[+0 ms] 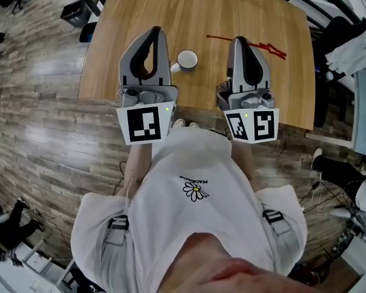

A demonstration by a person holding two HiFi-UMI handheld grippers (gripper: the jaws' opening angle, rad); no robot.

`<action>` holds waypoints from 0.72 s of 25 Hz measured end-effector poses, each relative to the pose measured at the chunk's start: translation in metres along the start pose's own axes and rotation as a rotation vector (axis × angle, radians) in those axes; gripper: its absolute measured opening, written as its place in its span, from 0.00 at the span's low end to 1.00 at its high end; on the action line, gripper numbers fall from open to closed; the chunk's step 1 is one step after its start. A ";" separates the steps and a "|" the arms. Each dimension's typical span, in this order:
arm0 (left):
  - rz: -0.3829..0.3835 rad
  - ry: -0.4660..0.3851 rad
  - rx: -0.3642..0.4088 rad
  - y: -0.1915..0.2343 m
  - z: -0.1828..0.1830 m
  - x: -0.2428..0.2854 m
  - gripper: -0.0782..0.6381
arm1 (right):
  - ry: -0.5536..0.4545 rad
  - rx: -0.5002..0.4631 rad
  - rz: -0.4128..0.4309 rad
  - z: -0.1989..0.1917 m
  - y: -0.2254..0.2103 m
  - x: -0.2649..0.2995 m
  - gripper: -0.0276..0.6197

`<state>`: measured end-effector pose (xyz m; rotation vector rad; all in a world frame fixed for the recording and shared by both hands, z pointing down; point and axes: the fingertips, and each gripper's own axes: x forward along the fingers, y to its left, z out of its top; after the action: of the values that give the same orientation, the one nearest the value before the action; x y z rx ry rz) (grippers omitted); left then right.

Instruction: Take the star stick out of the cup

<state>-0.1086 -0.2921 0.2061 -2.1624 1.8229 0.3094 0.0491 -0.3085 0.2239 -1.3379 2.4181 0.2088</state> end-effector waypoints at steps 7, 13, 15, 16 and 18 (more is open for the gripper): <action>-0.003 0.009 0.003 -0.002 -0.004 -0.002 0.13 | 0.005 -0.017 0.000 -0.003 0.002 -0.005 0.06; 0.000 0.016 0.002 -0.001 -0.006 -0.004 0.13 | -0.005 -0.025 0.006 -0.002 0.006 -0.004 0.06; 0.002 0.020 0.000 -0.001 -0.007 -0.004 0.13 | -0.010 -0.031 0.007 0.001 0.006 -0.003 0.06; 0.003 0.022 -0.002 0.000 -0.008 -0.004 0.13 | -0.012 -0.034 0.007 0.002 0.006 -0.003 0.06; 0.006 0.026 -0.005 0.000 -0.009 -0.004 0.13 | -0.014 -0.043 0.006 0.003 0.005 -0.002 0.06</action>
<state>-0.1094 -0.2912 0.2158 -2.1748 1.8450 0.2886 0.0468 -0.3031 0.2216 -1.3429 2.4196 0.2729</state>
